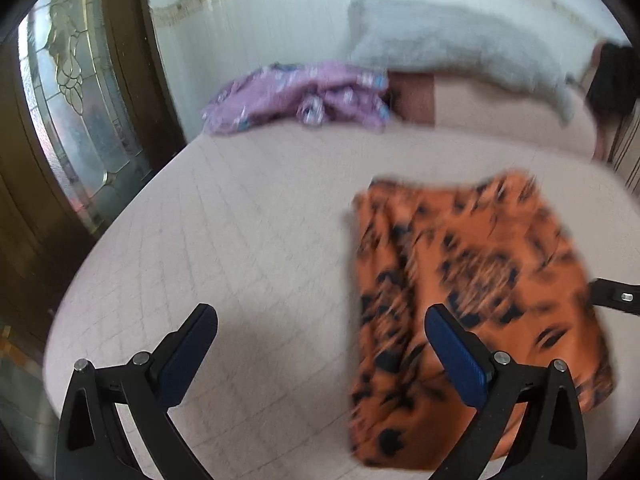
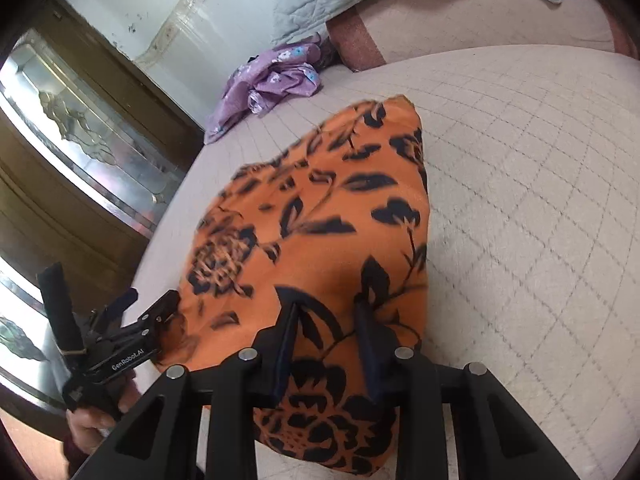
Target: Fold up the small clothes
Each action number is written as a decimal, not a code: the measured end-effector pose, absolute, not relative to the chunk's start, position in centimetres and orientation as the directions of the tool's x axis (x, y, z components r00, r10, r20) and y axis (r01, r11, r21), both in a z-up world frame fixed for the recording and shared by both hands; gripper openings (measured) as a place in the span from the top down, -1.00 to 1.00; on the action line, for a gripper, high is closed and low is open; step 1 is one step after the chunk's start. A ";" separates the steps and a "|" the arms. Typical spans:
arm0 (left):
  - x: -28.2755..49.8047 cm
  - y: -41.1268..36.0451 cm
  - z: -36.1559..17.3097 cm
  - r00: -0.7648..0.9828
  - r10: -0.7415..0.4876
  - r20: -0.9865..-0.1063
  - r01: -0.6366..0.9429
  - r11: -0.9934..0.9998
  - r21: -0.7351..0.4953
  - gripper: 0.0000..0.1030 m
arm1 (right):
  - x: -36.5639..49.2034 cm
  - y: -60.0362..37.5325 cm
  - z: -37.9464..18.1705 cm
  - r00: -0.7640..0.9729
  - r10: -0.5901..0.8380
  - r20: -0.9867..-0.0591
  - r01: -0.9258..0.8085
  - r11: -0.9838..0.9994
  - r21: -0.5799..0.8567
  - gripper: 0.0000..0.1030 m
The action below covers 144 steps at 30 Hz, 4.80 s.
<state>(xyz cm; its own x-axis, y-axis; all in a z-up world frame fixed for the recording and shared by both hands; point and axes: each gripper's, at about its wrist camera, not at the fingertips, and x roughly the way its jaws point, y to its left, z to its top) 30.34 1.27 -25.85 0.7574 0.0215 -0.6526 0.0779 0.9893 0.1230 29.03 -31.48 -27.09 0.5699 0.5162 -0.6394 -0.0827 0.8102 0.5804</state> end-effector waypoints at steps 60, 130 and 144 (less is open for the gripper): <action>32.1 2.3 -27.1 0.679 0.018 -0.734 0.034 0.998 0.057 -1.00 | 25.5 -28.3 -26.4 0.571 0.446 -0.690 -0.059 0.860 0.507 0.28; 31.9 3.7 -26.7 0.704 -0.066 -0.707 0.056 0.998 -0.037 -1.00 | 25.7 -35.1 -27.7 0.612 0.539 -0.579 -0.004 0.734 0.679 -0.31; 31.9 2.4 -26.7 0.698 -0.059 -0.714 0.079 0.997 -0.006 -1.00 | 25.5 -35.8 -29.8 0.598 0.577 -0.556 0.005 0.691 0.722 -0.38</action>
<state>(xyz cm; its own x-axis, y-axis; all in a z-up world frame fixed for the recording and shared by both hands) 31.94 2.37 -26.73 0.6976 -0.0591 -0.7141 0.0786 0.9969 -0.0057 25.46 -35.83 -29.77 0.5984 0.5769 -0.5560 0.0046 0.6915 0.7224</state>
